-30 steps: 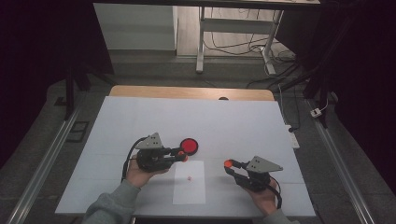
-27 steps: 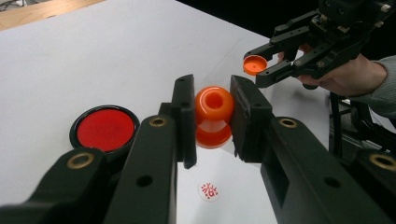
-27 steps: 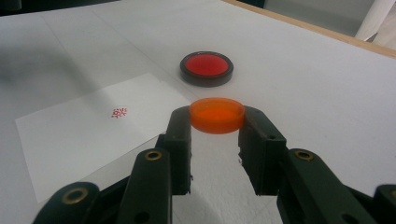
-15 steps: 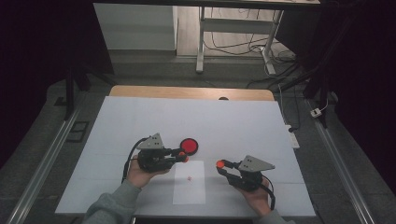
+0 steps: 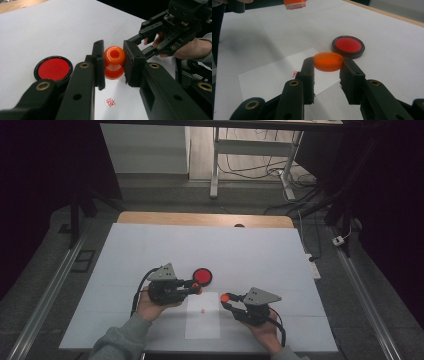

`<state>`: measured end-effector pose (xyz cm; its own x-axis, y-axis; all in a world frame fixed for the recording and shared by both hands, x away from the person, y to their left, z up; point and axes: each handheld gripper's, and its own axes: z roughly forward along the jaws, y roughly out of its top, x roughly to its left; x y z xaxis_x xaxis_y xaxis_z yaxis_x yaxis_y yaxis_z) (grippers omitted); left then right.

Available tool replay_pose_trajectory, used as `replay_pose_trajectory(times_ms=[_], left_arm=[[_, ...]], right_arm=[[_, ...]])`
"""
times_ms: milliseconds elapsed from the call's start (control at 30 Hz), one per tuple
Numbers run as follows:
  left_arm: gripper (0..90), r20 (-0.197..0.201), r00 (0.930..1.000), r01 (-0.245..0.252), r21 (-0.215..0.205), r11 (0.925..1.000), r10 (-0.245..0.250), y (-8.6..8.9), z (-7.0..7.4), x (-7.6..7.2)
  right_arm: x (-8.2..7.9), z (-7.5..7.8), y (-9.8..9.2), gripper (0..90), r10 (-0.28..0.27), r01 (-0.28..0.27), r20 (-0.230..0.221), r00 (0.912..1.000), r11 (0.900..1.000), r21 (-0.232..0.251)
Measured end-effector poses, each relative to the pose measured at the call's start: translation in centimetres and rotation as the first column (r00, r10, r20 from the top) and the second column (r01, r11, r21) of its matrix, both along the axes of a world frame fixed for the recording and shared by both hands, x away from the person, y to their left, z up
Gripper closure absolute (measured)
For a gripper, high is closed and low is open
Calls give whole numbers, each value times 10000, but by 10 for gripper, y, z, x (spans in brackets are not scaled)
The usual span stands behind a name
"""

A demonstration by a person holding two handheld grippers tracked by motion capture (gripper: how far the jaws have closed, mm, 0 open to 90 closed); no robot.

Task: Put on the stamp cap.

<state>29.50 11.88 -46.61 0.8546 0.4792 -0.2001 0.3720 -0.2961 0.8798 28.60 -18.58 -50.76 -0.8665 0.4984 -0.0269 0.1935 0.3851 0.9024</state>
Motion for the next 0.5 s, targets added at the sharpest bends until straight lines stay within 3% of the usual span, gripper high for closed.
replay_pose_trajectory(times_ms=[500], left_arm=[[721, -16, 10000, 56, -34, 10000, -56, -2, 0, 0]], right_arm=[[1, 0, 19, 649, 236, -236, -5, 9997, 9997, 31]])
